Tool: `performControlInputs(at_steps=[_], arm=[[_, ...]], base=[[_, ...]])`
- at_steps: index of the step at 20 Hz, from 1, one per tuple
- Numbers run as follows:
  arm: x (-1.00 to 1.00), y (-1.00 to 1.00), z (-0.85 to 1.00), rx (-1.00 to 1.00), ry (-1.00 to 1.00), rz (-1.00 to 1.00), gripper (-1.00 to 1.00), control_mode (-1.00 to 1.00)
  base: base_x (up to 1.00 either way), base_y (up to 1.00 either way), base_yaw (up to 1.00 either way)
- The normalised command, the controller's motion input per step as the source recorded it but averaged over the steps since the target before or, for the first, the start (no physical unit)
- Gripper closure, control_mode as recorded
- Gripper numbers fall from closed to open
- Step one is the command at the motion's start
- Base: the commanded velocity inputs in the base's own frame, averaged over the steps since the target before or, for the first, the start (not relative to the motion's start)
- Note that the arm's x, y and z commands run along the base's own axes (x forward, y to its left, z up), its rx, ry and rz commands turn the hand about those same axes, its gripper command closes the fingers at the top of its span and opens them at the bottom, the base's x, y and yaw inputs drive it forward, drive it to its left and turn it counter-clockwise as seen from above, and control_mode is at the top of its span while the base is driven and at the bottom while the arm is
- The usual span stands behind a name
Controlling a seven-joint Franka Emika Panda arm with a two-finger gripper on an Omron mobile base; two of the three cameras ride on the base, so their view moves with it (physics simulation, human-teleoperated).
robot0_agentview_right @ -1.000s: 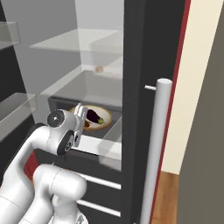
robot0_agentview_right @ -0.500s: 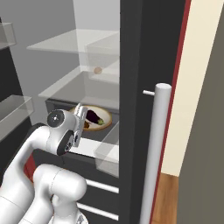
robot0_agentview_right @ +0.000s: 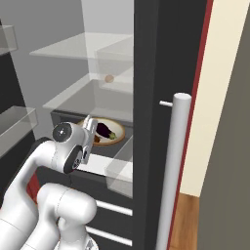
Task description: Pick the chicken drumstick and eggplant from their plates and place them in the bowl. Then put the bowl in the fridge.
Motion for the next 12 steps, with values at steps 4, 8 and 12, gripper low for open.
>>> performControlInputs(at_steps=[4, 8, 12], arm=[[0.0, 0.0, 0.0, 0.0, 0.0, 0.0, 1.0, -1.0], [0.0, 0.0, 0.0, 0.0, 0.0, 0.0, 1.0, -1.0], [0.0, 0.0, 0.0, 0.0, 0.0, 0.0, 1.0, -1.0]], base=[[0.0, 0.0, 0.0], [0.0, 0.0, 0.0], [0.0, 0.0, 0.0]])
